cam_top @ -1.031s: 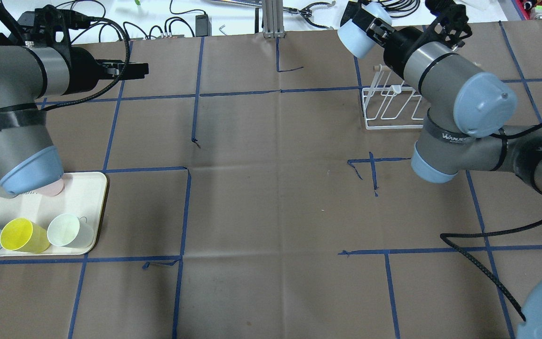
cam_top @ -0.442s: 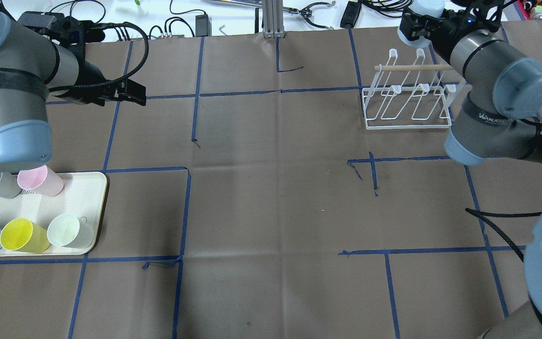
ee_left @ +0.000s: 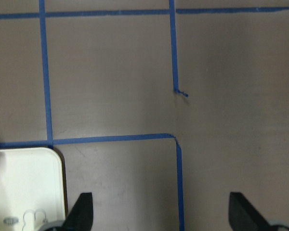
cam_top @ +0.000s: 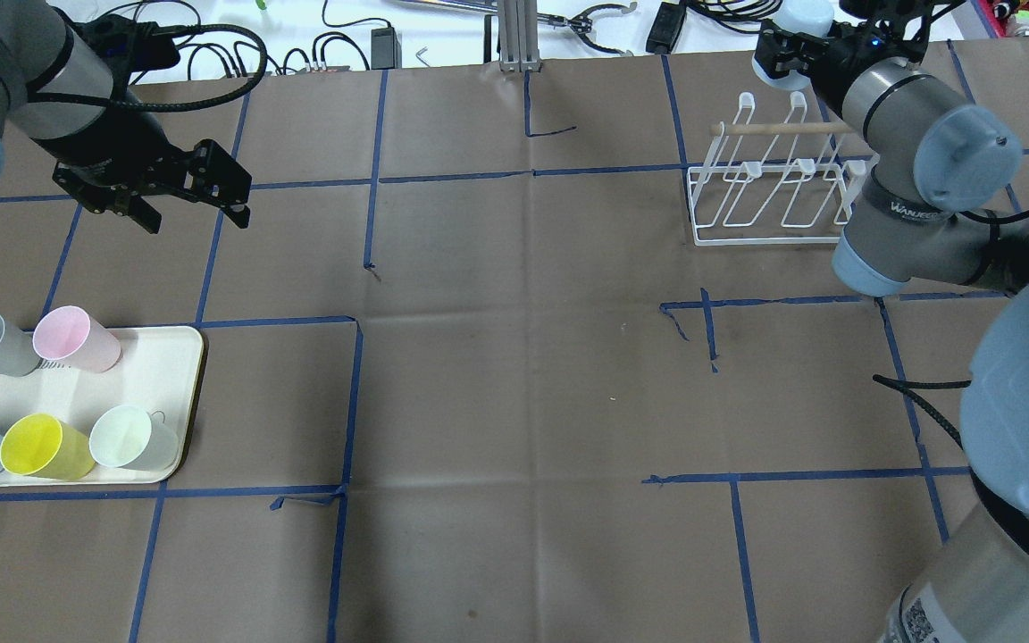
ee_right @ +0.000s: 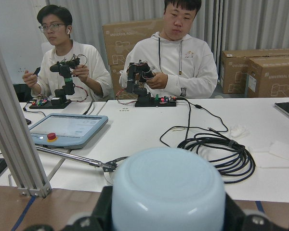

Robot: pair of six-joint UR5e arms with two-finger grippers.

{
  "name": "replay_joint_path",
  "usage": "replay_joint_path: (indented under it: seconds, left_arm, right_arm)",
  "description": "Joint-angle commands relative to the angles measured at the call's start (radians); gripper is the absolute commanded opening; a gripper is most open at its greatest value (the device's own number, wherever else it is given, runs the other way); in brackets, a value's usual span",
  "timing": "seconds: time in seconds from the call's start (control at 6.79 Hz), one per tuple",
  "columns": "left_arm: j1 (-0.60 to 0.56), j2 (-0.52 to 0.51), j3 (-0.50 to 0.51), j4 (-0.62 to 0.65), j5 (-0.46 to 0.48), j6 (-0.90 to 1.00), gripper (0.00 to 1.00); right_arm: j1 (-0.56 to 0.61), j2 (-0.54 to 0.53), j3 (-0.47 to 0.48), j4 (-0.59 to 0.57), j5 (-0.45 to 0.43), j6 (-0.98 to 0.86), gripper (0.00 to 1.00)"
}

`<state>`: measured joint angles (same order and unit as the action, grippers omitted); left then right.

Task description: Transfer IKEA cup to right arm and place on rack

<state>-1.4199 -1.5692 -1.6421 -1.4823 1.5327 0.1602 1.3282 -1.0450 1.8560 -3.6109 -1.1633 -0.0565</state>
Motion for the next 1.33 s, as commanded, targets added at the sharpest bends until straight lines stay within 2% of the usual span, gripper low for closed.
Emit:
replay_joint_path:
  seconds: [0.0, 0.44, 0.59, 0.74, 0.88, 1.18]
  left_arm:
    - [-0.094, 0.020, 0.025, -0.056, 0.099, -0.068, 1.00]
    - [-0.117, 0.049, 0.013, -0.047, 0.066, -0.050, 1.00]
    - [-0.105, 0.067, -0.013, -0.056, 0.069, -0.031, 1.00]
    - [-0.078, 0.111, -0.056, -0.064, 0.073, 0.004, 0.99]
    - [0.024, 0.171, -0.127, -0.064, 0.075, 0.069, 1.00]
    - [0.235, 0.279, -0.276, -0.059, 0.076, 0.283, 0.99]
  right_arm:
    - [0.012, 0.042, -0.003, -0.020, 0.002, 0.001, 0.31]
    - [0.032, 0.082, -0.003, -0.040, 0.004, 0.001, 0.31]
    - [0.032, 0.085, 0.000, -0.037, 0.002, 0.000, 0.41]
    - [0.032, 0.083, 0.000, -0.034, 0.001, 0.000, 0.85]
    - [0.032, 0.083, -0.001, -0.029, 0.001, 0.001, 0.99]
    - [0.032, 0.082, -0.001, -0.026, 0.001, 0.012, 1.00]
